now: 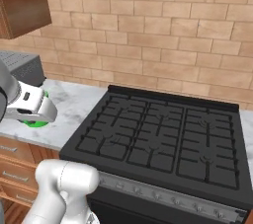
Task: Clear the mugs and bowl far away from the sink.
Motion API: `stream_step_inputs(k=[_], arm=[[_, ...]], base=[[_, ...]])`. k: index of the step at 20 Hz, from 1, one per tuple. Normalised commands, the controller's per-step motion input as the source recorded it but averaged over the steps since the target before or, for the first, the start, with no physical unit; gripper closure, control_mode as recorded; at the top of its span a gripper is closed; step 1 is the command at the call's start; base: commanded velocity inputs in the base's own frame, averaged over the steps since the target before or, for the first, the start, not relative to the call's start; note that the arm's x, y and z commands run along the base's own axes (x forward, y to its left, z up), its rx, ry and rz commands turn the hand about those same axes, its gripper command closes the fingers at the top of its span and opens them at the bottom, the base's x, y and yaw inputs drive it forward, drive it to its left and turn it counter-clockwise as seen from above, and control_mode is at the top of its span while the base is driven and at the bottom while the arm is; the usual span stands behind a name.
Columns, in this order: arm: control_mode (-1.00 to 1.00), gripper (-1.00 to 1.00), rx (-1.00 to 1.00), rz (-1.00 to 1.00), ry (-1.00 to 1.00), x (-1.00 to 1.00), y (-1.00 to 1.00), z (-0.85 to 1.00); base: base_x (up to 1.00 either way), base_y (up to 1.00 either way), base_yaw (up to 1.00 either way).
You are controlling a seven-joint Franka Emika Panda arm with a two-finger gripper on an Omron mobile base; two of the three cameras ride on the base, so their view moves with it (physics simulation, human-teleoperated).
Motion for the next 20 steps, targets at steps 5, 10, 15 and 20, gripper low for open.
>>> stream_step_inputs(k=[5,10,15,20], arm=[[1.0,1.0,0.0,0.0,0.0,0.0,0.0,0.0],[-1.0,1.0,0.0,0.26,0.0,0.46,0.49,-0.29],[-1.0,1.0,0.03,0.36,0.0,0.7,0.57,-0.38],[-1.0,1.0,0.0,0.14,0.0,0.6,0.64,-0.46]], base=[[0.74,0.37,0.42],[0.27,0.23,0.14],[0.0,0.0,0.0],[0.0,0.0,0.0]])
